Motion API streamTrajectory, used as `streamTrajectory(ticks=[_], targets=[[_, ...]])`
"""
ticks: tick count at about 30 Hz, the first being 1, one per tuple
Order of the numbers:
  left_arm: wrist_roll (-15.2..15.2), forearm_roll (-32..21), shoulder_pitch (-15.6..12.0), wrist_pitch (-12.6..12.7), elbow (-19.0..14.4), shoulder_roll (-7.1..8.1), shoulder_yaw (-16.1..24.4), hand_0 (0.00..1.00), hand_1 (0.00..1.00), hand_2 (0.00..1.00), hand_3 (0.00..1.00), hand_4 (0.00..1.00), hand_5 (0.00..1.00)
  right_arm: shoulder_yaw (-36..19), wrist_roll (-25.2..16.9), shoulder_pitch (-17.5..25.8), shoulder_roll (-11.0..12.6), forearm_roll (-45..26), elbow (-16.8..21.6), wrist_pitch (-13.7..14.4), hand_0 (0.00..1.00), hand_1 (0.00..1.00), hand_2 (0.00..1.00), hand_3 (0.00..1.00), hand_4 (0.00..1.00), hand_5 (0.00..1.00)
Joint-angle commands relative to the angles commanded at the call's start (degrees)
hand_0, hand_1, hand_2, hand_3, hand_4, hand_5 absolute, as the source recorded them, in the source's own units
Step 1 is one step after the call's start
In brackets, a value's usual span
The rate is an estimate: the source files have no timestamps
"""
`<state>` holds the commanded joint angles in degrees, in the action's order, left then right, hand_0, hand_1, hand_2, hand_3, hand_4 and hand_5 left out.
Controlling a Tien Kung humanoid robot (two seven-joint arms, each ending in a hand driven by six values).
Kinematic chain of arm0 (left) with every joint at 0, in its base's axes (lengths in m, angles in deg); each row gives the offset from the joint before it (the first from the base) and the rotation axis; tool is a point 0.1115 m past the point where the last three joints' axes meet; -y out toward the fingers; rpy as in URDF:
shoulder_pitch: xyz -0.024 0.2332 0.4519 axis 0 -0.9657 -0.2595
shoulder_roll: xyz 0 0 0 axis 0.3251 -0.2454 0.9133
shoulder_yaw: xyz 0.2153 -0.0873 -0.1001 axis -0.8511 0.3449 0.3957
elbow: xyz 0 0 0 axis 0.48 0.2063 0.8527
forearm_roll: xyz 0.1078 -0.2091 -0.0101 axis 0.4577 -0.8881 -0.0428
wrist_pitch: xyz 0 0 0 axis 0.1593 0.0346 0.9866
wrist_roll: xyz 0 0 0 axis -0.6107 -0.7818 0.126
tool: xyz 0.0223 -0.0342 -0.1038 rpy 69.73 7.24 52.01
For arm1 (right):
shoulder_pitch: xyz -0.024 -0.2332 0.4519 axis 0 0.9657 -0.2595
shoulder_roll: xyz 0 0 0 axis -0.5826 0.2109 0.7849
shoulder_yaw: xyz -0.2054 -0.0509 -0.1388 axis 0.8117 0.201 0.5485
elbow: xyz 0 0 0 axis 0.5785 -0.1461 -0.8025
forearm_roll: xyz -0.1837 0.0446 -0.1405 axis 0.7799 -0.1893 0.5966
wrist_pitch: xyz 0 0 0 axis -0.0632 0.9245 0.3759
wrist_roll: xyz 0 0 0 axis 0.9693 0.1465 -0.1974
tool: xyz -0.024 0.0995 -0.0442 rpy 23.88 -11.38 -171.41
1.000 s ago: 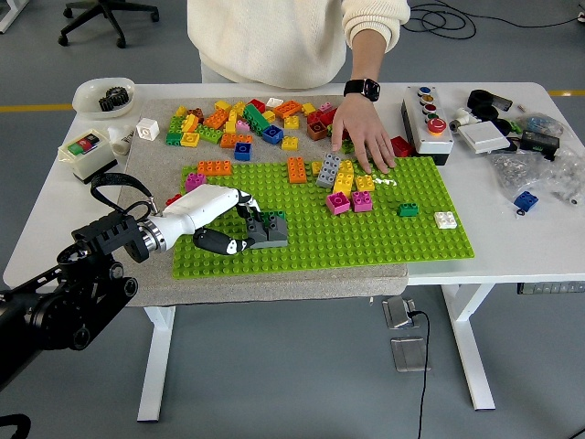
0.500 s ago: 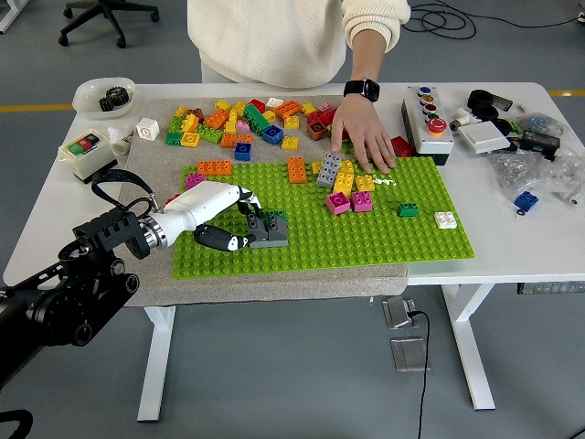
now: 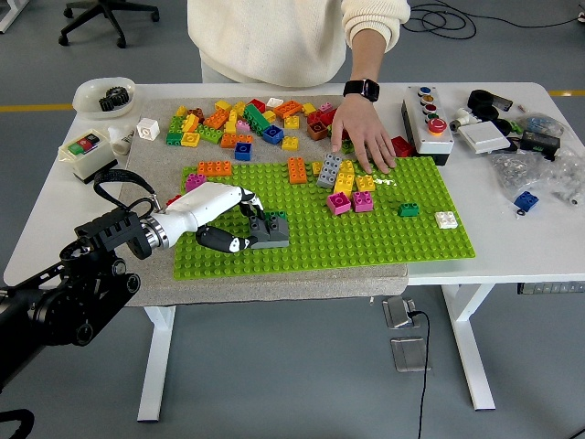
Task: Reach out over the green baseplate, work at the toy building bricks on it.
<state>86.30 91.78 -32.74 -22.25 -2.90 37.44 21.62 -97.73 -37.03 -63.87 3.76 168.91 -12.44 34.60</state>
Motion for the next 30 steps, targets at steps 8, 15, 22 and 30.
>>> streamTrajectory(ticks=[8, 15, 22, 30], targets=[[0.06, 0.14, 0.13, -0.16, 0.11, -0.06, 0.01, 0.684, 0.581, 0.532, 0.532, 0.566, 0.067, -0.02, 0.01, -0.04, 0.01, -0.11, 0.00, 0.00, 0.740, 0.644, 0.681, 0.615, 0.823, 0.522], [0.21, 0.36, 0.11, -0.57, 0.21, -0.11, 0.06, 0.715, 0.588, 0.534, 0.532, 0.594, 0.076, -0.02, -0.02, -0.10, 0.01, -0.16, 0.00, 0.01, 0.740, 0.643, 0.682, 0.616, 0.823, 0.522], [0.25, 0.42, 0.15, -0.67, 0.33, -0.17, 0.16, 0.729, 0.595, 0.536, 0.536, 0.611, 0.078, -0.08, 0.00, -0.06, 0.02, -0.14, 0.00, 0.00, 0.740, 0.645, 0.681, 0.614, 0.823, 0.523], [0.18, 0.62, 0.14, -0.71, 0.59, -0.25, 0.19, 0.733, 0.603, 0.540, 0.546, 0.623, 0.079, -0.09, -0.01, 0.01, 0.00, -0.08, 0.00, -0.04, 0.740, 0.644, 0.681, 0.614, 0.823, 0.523]])
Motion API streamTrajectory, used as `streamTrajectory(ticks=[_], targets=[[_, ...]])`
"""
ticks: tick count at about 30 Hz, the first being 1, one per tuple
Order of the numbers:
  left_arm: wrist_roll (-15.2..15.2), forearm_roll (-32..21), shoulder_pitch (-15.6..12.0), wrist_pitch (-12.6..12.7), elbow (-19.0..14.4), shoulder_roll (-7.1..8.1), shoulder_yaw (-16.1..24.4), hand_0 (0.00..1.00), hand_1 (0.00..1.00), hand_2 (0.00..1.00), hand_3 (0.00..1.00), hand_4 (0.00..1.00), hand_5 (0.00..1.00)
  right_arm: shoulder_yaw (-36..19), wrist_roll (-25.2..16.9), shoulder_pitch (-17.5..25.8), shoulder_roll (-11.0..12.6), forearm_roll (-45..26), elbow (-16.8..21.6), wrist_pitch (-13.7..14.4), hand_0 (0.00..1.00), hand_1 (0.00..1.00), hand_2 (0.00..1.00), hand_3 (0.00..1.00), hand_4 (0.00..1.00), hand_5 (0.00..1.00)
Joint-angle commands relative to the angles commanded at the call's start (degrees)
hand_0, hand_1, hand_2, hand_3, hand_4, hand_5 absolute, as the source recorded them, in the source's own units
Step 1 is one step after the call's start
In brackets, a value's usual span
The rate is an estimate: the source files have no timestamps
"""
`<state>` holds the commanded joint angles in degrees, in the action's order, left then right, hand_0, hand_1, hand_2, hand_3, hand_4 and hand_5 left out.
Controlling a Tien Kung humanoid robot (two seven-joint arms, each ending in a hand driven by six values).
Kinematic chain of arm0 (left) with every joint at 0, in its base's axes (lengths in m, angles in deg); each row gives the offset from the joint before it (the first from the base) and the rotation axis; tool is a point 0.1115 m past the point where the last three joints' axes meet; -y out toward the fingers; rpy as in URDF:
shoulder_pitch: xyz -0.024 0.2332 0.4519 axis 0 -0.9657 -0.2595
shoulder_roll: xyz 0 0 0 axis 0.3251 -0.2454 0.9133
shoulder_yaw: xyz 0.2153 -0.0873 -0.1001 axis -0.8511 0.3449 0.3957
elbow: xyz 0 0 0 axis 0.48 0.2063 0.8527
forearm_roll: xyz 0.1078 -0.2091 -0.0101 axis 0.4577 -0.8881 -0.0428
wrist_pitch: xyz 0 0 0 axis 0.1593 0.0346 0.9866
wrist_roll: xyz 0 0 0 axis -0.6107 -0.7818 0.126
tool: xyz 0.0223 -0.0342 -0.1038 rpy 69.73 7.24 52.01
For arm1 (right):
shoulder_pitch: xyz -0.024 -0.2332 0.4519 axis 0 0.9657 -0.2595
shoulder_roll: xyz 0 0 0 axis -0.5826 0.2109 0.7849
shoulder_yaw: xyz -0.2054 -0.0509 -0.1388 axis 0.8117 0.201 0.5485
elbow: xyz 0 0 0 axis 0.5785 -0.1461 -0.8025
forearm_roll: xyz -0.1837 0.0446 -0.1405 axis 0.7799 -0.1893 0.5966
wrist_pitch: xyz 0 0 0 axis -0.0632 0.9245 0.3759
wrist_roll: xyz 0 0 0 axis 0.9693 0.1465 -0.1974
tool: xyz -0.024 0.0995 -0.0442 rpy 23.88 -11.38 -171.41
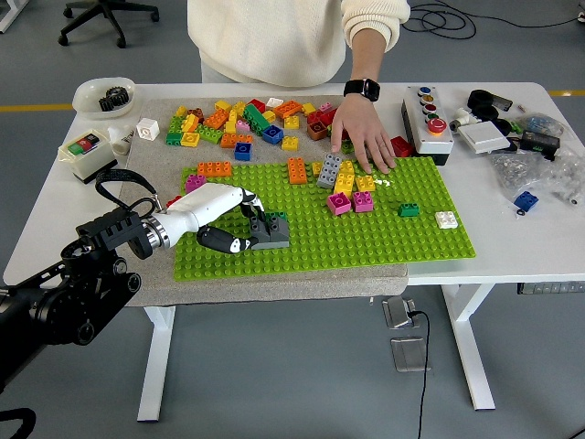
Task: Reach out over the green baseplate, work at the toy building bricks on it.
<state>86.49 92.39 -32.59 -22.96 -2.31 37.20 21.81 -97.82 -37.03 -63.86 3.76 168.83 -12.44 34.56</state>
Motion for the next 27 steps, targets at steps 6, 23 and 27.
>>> streamTrajectory(ticks=[6, 23, 27], targets=[[-0.03, 0.04, 0.05, 0.01, 0.09, 0.02, 0.02, 0.740, 0.610, 0.549, 0.553, 0.641, 0.091, 0.01, -0.01, -0.03, 0.00, 0.00, 0.00, -0.01, 0.740, 0.644, 0.680, 0.614, 0.824, 0.522], [0.15, -0.05, 0.10, -0.21, 0.20, -0.08, 0.14, 0.764, 0.636, 0.590, 0.591, 0.705, 0.117, 0.06, -0.04, 0.07, -0.04, 0.08, 0.00, -0.09, 0.740, 0.644, 0.680, 0.614, 0.825, 0.523], [0.16, 0.00, 0.11, -0.41, 0.25, -0.08, 0.12, 0.769, 0.649, 0.602, 0.603, 0.735, 0.137, 0.03, -0.04, 0.05, -0.04, 0.10, 0.00, -0.08, 0.740, 0.645, 0.680, 0.614, 0.825, 0.522]])
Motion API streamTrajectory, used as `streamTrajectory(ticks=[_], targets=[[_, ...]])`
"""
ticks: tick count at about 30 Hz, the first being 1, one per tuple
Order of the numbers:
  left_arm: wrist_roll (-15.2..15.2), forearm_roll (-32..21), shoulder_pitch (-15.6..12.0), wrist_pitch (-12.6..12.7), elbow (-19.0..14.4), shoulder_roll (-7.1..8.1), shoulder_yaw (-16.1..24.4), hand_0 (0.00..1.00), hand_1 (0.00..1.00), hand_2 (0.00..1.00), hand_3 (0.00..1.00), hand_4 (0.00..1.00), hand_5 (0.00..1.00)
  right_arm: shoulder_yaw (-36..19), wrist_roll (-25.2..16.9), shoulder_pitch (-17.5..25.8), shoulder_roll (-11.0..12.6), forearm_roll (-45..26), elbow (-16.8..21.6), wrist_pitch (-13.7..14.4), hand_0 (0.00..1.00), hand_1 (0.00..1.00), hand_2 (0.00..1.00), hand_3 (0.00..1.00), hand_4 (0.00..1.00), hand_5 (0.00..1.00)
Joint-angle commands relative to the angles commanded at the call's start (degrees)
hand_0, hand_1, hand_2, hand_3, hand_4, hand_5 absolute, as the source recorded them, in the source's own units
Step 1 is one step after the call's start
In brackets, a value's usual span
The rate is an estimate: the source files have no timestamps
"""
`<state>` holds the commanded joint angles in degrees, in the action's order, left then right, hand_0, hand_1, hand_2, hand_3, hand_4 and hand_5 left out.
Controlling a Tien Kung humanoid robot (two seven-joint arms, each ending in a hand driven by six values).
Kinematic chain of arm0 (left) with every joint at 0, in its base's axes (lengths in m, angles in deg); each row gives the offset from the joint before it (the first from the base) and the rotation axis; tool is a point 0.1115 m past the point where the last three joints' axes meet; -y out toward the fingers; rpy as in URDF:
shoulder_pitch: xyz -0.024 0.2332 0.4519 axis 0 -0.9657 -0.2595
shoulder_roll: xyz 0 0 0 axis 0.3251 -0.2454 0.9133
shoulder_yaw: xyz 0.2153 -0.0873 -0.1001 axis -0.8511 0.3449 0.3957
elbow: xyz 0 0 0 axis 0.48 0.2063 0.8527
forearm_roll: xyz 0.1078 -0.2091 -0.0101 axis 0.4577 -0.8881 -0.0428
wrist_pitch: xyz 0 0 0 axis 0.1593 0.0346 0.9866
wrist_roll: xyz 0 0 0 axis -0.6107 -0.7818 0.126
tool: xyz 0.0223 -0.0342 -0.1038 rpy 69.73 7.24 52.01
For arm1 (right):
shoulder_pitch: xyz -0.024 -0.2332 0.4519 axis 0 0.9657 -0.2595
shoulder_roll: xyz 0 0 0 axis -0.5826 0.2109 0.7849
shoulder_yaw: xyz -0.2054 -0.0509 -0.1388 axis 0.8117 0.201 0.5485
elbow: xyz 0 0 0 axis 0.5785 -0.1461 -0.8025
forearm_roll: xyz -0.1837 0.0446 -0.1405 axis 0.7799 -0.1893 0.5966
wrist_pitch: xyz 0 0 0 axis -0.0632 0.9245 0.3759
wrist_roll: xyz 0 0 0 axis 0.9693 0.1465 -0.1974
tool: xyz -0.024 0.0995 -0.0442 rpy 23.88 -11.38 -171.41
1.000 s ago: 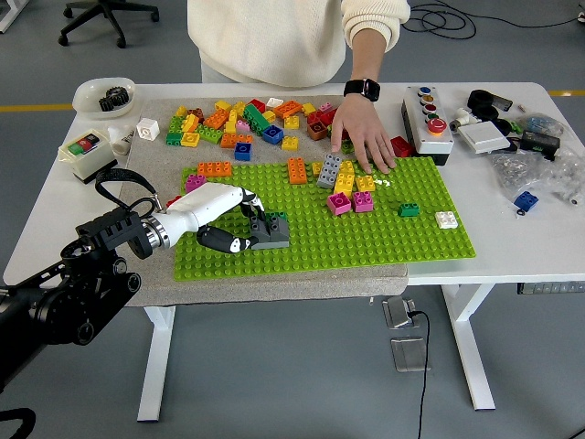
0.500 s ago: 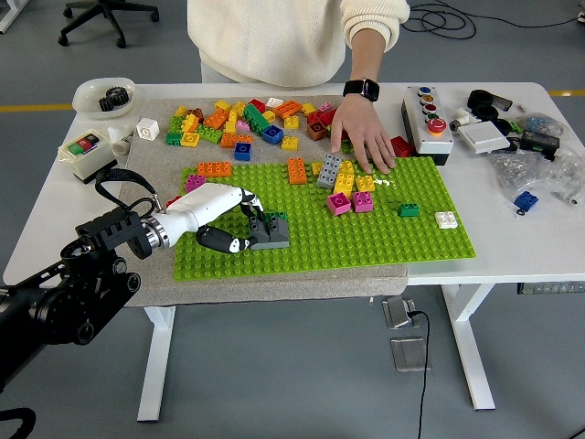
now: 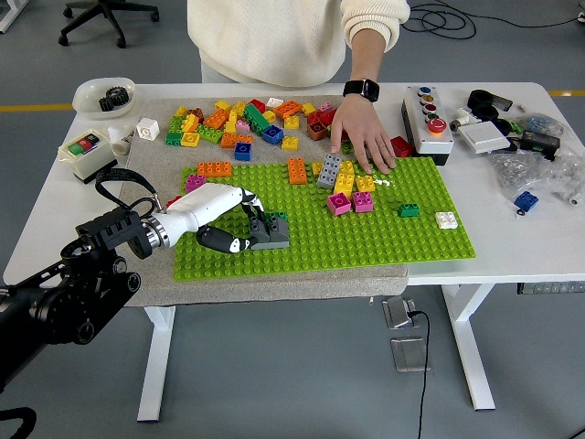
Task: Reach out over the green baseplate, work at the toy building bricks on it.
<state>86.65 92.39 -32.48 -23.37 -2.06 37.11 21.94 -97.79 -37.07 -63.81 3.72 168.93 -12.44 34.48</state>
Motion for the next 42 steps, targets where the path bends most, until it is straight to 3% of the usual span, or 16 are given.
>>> streamTrajectory(ticks=[42], targets=[[0.15, -0.56, 0.45, -1.32, 0.31, 0.01, 0.38, 0.794, 0.685, 0.624, 0.632, 0.817, 0.167, -0.19, 0.09, -0.15, -0.01, -0.25, 0.00, 0.03, 0.740, 0.644, 0.680, 0.611, 0.824, 0.521]])
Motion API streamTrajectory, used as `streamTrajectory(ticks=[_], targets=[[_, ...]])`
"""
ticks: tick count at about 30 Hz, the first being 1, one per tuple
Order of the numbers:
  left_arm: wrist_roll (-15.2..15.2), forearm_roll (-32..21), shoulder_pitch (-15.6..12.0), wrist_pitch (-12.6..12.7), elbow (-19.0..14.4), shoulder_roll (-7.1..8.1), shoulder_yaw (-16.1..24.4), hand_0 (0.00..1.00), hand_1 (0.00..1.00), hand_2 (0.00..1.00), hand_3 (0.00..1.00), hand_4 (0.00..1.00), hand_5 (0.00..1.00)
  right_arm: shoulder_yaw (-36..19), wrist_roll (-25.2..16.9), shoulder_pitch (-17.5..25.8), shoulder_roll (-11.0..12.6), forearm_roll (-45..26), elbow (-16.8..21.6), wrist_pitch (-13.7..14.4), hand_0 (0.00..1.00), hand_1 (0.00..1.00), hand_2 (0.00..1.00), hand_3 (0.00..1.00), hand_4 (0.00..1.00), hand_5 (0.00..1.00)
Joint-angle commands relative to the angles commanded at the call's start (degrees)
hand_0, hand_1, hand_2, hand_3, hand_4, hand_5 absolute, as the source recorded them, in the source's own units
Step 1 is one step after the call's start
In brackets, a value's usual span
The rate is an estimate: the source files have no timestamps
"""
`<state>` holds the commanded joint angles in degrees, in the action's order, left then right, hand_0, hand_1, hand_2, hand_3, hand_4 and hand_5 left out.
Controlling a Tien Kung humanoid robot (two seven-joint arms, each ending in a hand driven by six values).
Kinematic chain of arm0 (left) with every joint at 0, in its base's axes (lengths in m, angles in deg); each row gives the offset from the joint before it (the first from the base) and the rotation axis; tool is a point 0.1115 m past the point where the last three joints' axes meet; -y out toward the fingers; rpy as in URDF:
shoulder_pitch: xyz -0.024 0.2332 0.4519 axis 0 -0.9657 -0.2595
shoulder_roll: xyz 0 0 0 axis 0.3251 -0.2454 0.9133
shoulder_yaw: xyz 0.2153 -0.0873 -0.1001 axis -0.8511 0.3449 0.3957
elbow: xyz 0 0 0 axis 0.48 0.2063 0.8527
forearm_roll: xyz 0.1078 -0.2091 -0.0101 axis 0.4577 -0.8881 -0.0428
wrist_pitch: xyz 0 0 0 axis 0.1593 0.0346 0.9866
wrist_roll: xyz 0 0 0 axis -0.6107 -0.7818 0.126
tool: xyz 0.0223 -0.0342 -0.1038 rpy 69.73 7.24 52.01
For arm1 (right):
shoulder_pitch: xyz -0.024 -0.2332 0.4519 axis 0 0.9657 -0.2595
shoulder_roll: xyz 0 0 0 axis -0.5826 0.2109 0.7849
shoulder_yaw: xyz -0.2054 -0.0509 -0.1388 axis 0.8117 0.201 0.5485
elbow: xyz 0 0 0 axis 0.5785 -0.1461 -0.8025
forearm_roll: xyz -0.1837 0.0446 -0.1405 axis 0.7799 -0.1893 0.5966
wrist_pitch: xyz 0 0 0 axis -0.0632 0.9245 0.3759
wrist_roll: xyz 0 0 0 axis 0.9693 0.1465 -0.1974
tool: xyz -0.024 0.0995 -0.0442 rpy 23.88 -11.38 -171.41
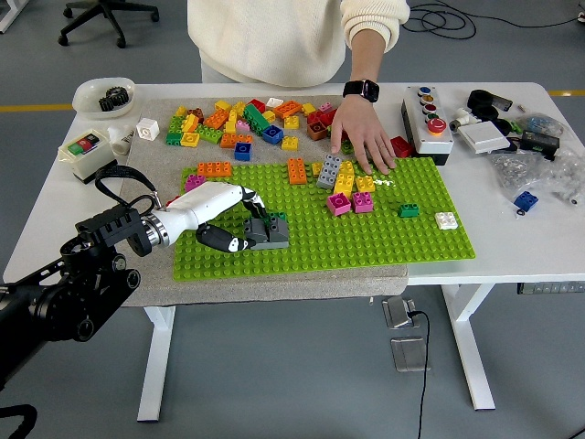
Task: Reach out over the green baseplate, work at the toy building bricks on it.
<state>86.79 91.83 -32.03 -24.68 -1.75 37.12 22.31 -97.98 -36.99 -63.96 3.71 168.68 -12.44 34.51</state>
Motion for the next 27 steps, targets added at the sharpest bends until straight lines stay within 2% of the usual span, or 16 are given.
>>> streamTrajectory(ticks=[11, 12, 17, 18, 23, 24, 27], targets=[[0.27, -0.72, 0.12, -0.78, 0.18, 0.00, 0.41, 0.807, 0.695, 0.651, 0.664, 0.855, 0.188, 0.04, 0.01, 0.02, -0.04, -0.06, 0.00, 0.01, 0.740, 0.644, 0.680, 0.612, 0.823, 0.521], [0.26, -0.95, 0.13, -0.84, 0.21, -0.01, 0.43, 0.821, 0.702, 0.718, 0.705, 0.940, 0.241, 0.06, 0.01, 0.03, -0.04, -0.07, 0.00, 0.01, 0.740, 0.644, 0.680, 0.611, 0.823, 0.521], [0.13, -1.85, 0.10, -1.19, 0.32, -0.07, 0.50, 0.821, 0.702, 0.718, 0.705, 0.940, 0.241, 0.15, 0.00, 0.06, -0.06, -0.10, 0.00, 0.02, 0.740, 0.644, 0.680, 0.611, 0.823, 0.521], [0.07, -1.98, 0.09, -1.25, 0.34, -0.08, 0.51, 0.851, 0.729, 0.744, 0.785, 0.998, 0.354, 0.16, 0.00, 0.07, -0.07, -0.11, 0.00, 0.02, 0.740, 0.644, 0.680, 0.611, 0.822, 0.521], [0.14, -2.01, 0.09, -1.42, 0.56, -0.05, 0.61, 0.851, 0.729, 0.744, 0.785, 0.998, 0.354, 0.18, 0.00, 0.14, -0.08, -0.07, 0.00, 0.01, 0.740, 0.644, 0.680, 0.611, 0.822, 0.521], [0.19, -1.95, 0.09, -1.41, 0.60, -0.01, 0.61, 0.870, 0.747, 0.764, 0.813, 0.998, 0.392, 0.17, 0.01, 0.15, -0.08, -0.06, 0.00, 0.01, 0.741, 0.644, 0.680, 0.610, 0.822, 0.521], [0.39, -1.68, 0.08, -1.18, 0.74, 0.15, 0.59, 0.870, 0.747, 0.764, 0.813, 0.998, 0.392, 0.20, 0.01, 0.21, -0.10, -0.05, 0.00, 0.01, 0.741, 0.644, 0.680, 0.610, 0.822, 0.521]])
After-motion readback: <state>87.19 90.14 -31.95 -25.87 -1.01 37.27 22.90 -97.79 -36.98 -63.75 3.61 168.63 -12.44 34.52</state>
